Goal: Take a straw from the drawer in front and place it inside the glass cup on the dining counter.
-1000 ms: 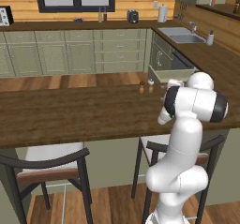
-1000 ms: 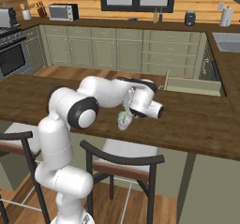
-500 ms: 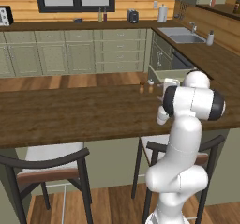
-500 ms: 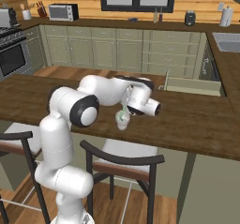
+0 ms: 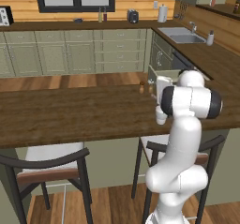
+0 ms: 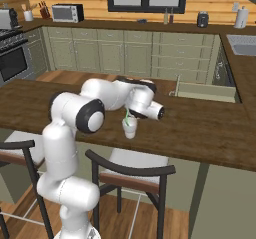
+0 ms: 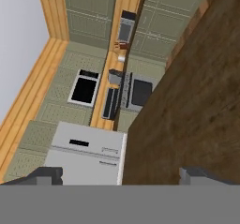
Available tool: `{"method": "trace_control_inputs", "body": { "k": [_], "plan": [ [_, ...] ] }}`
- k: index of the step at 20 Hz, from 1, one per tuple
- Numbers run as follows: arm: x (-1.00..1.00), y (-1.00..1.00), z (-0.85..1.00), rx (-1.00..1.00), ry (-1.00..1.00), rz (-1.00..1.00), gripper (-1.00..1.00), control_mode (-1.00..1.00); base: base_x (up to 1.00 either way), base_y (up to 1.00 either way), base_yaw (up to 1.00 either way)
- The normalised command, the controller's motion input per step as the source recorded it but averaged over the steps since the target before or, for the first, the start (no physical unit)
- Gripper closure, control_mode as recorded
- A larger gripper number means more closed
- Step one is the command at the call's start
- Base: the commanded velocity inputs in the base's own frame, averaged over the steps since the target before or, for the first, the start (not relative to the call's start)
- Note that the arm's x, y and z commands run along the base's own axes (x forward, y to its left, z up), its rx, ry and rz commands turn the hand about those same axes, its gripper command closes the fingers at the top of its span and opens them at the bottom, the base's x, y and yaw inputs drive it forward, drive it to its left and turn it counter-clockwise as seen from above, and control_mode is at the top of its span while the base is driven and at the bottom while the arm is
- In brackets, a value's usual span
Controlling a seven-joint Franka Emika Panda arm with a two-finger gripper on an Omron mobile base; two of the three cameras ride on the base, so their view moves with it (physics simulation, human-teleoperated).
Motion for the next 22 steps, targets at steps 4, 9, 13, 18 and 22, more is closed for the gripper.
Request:
{"method": "trace_control_inputs", "body": {
  "k": [4,9,13,18,22],
  "plan": [
    [0.33,0.00,0.00,0.00,0.00,-0.02,-1.00,-1.00,0.00,0.00,0.00],
    [-0.07,0.00,0.04,0.00,0.00,-0.02,-1.00,-1.00,0.00,0.00,0.00],
    [-0.11,-0.04,0.72,0.00,-0.01,-0.04,-1.00,-1.00,0.00,0.00,0.00],
    [0.00,-0.09,1.00,-0.03,0.00,-0.08,-1.00,-1.00,0.00,0.00,0.00],
    [-0.01,-0.07,0.93,-0.21,-0.08,-0.07,-1.00,-1.00,0.00,0.00,0.00]
  ]
}}
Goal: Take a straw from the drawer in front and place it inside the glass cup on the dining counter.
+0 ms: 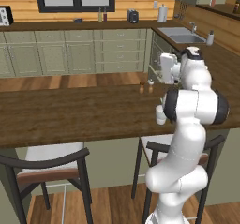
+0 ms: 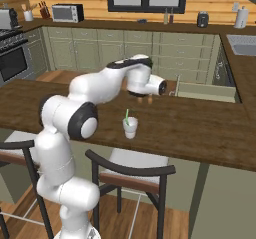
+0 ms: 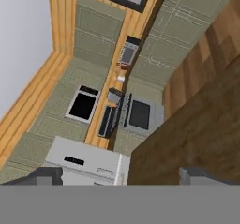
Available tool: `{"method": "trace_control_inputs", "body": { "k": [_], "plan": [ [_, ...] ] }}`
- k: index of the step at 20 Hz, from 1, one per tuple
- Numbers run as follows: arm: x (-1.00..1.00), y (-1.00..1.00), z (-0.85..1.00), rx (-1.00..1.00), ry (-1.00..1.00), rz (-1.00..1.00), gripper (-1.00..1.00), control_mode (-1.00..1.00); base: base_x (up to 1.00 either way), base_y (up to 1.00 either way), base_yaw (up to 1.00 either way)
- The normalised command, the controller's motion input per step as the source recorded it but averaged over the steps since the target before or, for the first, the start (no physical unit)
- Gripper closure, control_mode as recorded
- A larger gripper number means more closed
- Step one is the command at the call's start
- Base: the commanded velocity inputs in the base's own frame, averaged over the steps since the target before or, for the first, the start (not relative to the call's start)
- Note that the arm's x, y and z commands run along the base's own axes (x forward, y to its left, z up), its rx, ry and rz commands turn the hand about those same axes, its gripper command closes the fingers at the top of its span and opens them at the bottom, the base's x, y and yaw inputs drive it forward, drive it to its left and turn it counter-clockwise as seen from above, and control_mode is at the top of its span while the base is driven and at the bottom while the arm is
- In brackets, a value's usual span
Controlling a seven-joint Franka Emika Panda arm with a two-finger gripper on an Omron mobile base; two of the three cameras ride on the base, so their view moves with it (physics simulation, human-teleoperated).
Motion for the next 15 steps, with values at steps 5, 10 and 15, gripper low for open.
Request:
{"method": "trace_control_inputs", "body": {
  "k": [5,10,15],
  "plan": [
    [-0.58,0.00,0.55,-0.60,-0.30,-0.04,-1.00,-1.00,0.00,0.00,0.00],
    [-1.00,0.00,0.21,-0.73,-0.33,-0.01,-1.00,-1.00,0.00,0.00,0.00],
    [-1.00,0.00,0.22,-0.71,-0.14,-0.04,-1.00,-1.00,0.00,0.00,0.00]
  ]
}}
